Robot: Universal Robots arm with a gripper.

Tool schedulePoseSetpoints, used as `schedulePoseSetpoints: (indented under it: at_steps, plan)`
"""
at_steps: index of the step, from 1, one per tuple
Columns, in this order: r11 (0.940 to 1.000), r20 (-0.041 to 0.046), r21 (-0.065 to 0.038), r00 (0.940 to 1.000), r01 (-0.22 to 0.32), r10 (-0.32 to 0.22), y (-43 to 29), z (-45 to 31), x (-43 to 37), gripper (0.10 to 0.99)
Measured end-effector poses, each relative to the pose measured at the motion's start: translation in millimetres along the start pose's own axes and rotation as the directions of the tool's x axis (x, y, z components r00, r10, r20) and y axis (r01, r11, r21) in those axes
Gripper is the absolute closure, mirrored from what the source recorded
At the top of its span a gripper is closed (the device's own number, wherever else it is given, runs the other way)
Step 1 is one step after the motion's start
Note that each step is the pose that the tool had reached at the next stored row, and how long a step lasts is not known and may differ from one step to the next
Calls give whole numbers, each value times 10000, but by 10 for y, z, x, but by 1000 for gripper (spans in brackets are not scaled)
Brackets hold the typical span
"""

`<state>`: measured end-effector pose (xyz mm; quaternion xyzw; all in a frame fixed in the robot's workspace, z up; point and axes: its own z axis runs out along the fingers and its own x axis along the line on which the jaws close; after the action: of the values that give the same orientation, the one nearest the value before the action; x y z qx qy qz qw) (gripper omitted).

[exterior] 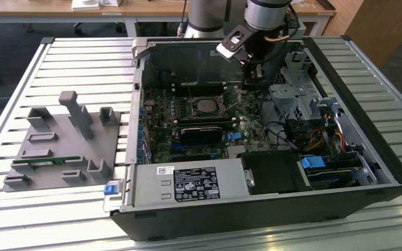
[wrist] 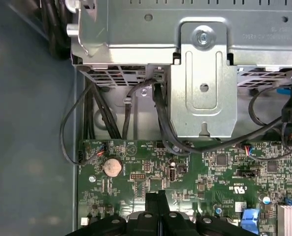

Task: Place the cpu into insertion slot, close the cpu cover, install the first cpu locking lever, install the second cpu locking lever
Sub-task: 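Close the cpu cover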

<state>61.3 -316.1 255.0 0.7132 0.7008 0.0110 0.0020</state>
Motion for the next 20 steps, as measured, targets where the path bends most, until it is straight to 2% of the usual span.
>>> schedulePoseSetpoints:
  at_steps: [7,12,17,20]
  plan:
    - [10000,2,18,10000,0,0,37,30,2,980]
    - [10000,2,61,10000,-1,1,62,82,2,980]
    - [10000,6,83,10000,-1,1,56,114,2,980]
    - [10000,5,83,10000,-1,1,21,116,1,980]
